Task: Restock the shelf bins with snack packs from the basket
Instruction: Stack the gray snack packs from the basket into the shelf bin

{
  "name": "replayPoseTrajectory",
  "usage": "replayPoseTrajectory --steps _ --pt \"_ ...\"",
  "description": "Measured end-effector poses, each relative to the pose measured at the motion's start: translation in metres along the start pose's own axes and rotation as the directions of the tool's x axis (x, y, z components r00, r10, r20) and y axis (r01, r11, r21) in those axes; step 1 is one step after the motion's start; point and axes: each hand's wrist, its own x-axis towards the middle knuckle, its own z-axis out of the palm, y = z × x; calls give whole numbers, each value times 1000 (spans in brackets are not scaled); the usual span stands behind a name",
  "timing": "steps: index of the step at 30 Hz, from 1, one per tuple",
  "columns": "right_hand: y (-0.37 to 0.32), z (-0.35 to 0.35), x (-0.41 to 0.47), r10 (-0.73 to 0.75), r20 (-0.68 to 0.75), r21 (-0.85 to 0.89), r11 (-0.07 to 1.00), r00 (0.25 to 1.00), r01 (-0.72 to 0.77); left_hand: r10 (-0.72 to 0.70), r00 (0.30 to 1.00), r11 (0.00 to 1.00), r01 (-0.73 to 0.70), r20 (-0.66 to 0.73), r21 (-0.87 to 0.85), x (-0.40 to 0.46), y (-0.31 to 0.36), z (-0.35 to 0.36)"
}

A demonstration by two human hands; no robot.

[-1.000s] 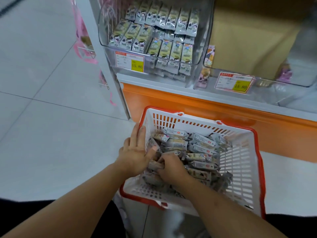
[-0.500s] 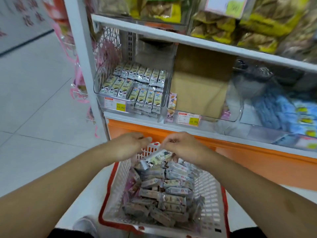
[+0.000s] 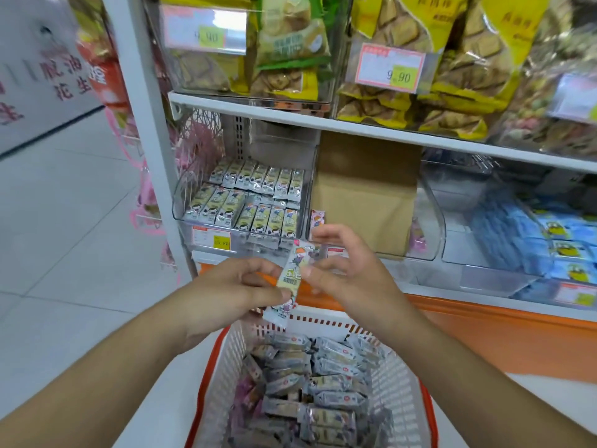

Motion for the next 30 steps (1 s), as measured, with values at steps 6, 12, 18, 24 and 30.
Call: replayPoseTrajectory --steps 6,12,18,24,30 --pt "3 16 5 -151 140 -406 893 979 196 -31 994 998 24 -104 -63 10 -1 -8" --pt "0 25 17 -106 98 -481 866 990 140 -37 994 999 33 -107 -41 16 -6 -15" --pt "-24 35 63 -143 10 -515 848 990 127 374 880 725 -80 -293 684 32 -12 -65" --pt "-34 57 152 -81 -22 -544 837 996 56 291 930 487 56 -223 872 48 -35 -96" --pt "-18 78 197 11 61 -694 719 998 35 278 931 481 78 -236 874 51 -33 -96"
